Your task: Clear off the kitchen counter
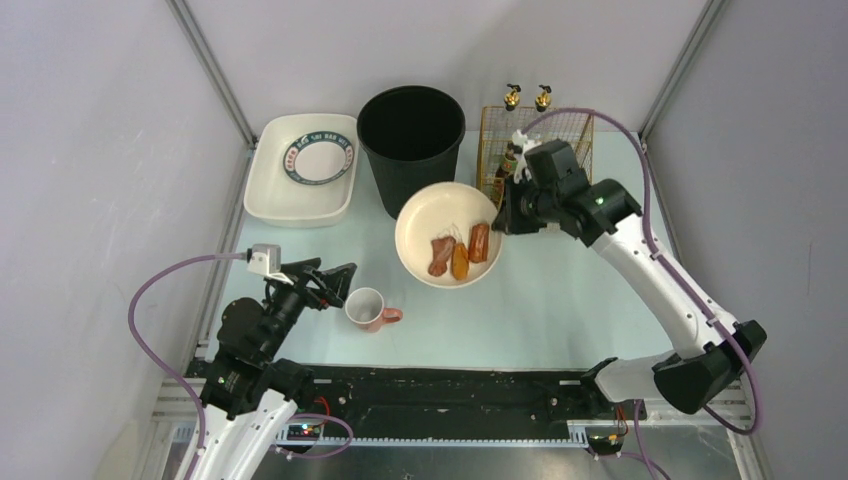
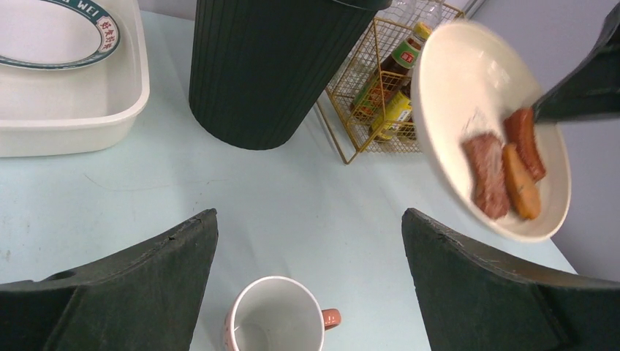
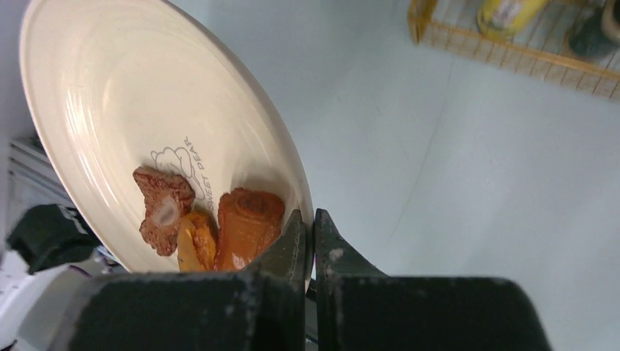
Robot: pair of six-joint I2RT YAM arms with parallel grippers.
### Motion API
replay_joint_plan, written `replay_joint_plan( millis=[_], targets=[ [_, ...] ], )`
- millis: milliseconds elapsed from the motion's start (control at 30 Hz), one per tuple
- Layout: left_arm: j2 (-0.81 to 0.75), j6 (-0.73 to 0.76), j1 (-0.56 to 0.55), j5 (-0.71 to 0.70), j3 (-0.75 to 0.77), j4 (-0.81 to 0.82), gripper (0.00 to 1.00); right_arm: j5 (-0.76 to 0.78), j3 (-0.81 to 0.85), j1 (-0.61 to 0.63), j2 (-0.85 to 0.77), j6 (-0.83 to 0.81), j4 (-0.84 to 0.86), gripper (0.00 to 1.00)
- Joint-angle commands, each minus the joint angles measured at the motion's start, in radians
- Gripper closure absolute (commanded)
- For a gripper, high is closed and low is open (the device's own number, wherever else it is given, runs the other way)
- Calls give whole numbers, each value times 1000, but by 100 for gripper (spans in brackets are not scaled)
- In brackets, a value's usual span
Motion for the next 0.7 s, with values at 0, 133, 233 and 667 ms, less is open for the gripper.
replay_joint_plan(
  millis=[0,133,233,667],
  targets=[
    [7,-15,2,27,14,17,0,-54,262,-15,78,6,-70,100],
    [18,-13,2,30,14,18,0,-57,489,-39,208,25,-135,100],
    [20,-12,2,32,14,17,0,-51,644,-54,333,57,-175,100],
    [10,-9,1,19,13,17,0,-57,1041,-177,683,296,-62,100]
  ],
)
